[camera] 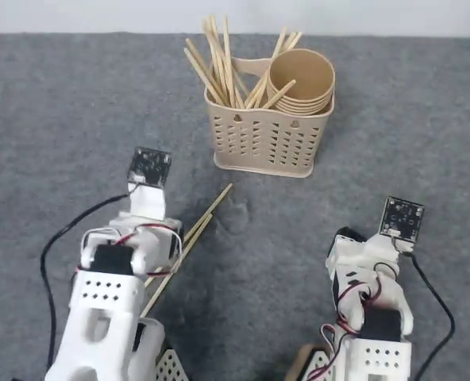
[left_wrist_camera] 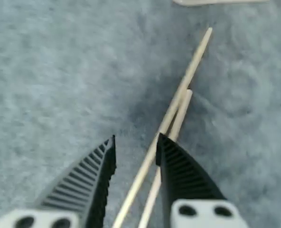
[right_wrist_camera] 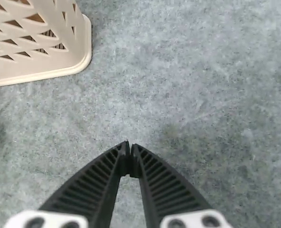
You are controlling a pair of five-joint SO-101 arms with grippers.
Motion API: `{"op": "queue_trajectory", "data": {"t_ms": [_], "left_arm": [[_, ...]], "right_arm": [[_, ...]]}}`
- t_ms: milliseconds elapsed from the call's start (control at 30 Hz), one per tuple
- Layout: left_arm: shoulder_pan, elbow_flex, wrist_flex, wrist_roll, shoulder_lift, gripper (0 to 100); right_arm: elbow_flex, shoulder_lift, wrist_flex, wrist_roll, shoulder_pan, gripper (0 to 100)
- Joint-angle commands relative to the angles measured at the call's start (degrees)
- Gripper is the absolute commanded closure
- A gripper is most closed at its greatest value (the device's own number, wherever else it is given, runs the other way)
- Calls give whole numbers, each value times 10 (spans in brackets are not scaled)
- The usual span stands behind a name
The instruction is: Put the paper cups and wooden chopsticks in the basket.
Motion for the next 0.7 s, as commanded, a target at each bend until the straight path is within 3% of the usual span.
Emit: {"op": "queue_trajectory", "data": {"t_ms": [0, 233, 667], "left_arm": [[34, 7, -20, -2, -6, 870], [57, -2, -49, 15, 29, 870], [52, -186, -55, 12, 382, 870]], "right_arm": [[10, -10, 7, 12, 5, 991], [10, -10, 7, 11, 6, 991], [10, -10, 7, 11, 7, 991]]}}
